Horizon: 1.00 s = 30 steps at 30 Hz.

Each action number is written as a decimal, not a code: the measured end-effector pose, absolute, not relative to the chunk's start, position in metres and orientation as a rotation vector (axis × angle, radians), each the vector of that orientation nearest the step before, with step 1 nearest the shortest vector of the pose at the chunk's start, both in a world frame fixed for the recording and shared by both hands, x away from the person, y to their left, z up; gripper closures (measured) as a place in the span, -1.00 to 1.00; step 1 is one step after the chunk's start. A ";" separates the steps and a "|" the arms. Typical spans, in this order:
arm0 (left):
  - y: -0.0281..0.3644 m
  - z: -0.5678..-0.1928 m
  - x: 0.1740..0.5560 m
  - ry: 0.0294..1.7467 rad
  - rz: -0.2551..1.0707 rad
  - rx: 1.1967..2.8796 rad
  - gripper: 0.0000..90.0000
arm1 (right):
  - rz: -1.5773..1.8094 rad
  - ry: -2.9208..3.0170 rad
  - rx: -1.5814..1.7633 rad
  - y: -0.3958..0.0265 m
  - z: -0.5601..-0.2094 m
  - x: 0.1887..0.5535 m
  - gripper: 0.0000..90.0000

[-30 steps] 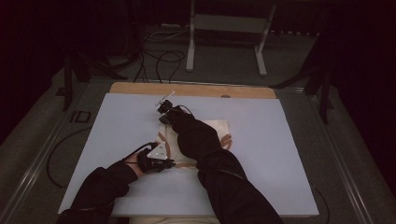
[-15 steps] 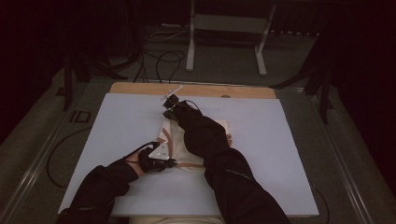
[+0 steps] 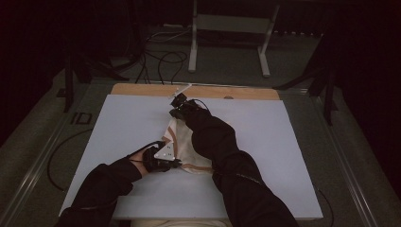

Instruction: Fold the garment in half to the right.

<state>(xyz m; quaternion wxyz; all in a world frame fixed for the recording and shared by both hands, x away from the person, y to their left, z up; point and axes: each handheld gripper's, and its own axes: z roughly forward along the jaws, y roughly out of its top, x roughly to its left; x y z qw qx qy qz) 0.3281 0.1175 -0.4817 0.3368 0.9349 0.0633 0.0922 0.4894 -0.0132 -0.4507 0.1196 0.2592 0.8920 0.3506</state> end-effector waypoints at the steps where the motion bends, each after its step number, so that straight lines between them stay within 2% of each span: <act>1: 0.117 -0.482 0.328 0.165 0.240 2.437 0.93 | 1.025 2.607 0.757 -0.013 -0.451 0.489 0.96; 30: 0.080 -0.448 0.331 0.031 0.256 2.456 0.92 | 1.074 2.516 0.837 -0.074 -0.424 0.482 0.96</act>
